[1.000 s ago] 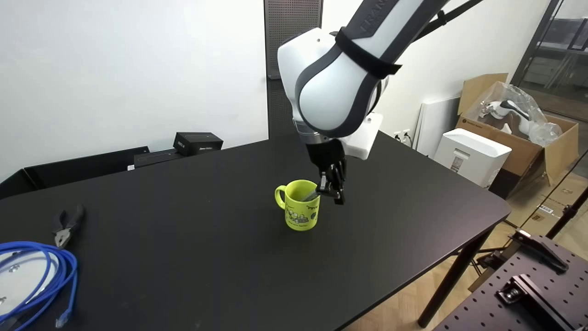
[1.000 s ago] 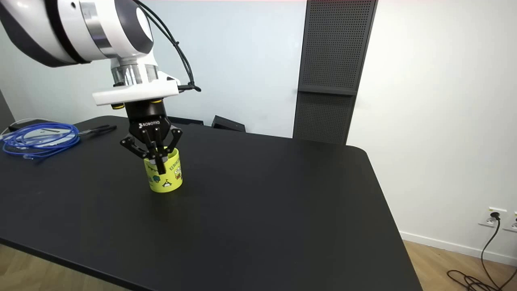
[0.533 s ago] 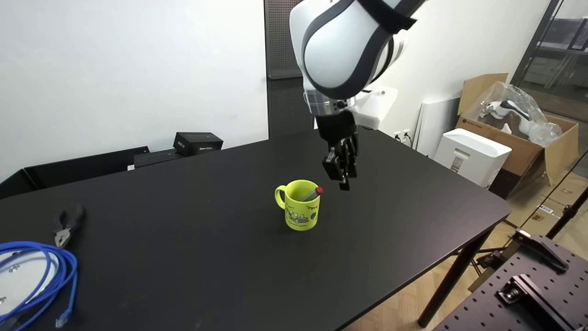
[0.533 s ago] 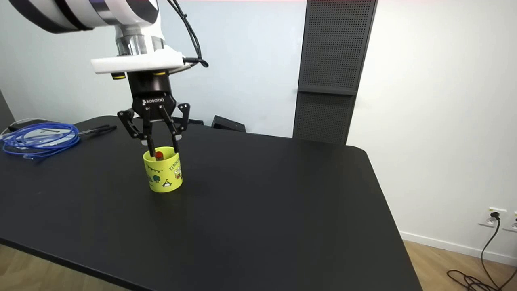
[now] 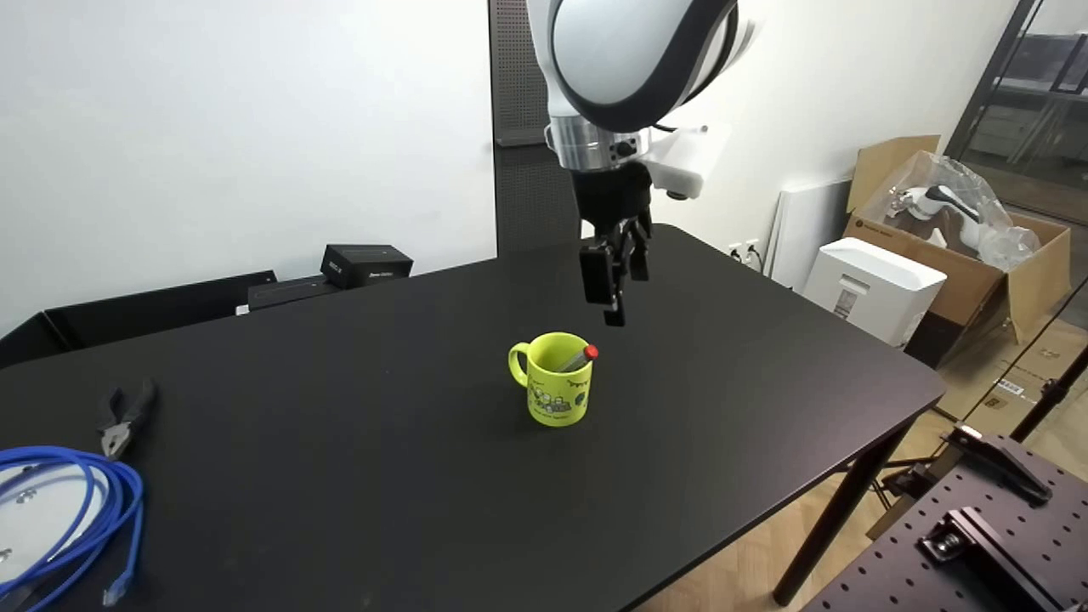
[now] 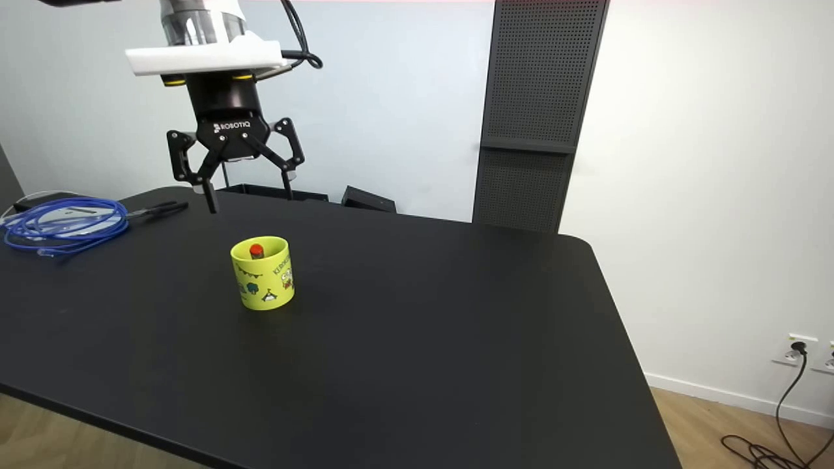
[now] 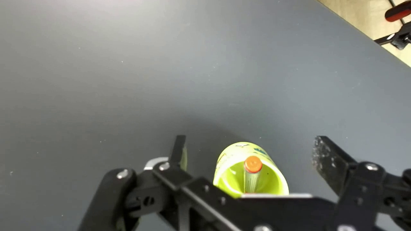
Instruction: Put the marker on the table
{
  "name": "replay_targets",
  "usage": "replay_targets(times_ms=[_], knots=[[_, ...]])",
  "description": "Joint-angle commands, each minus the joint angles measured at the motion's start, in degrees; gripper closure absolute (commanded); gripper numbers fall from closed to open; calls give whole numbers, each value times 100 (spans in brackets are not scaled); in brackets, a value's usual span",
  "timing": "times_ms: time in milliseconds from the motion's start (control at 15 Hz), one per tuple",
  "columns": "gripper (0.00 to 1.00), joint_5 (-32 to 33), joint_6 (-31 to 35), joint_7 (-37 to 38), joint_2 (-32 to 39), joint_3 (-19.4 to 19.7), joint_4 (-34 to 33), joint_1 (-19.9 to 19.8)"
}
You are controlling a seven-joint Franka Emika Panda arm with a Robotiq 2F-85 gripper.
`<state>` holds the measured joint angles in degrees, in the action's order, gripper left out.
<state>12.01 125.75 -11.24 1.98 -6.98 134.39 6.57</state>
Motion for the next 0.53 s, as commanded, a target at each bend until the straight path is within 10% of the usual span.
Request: replay_targets(times_ms=[0, 467], knots=[[0, -69, -41, -160, 176, -16, -181, 20], [0, -54, 32, -151, 137, -27, -84, 29]])
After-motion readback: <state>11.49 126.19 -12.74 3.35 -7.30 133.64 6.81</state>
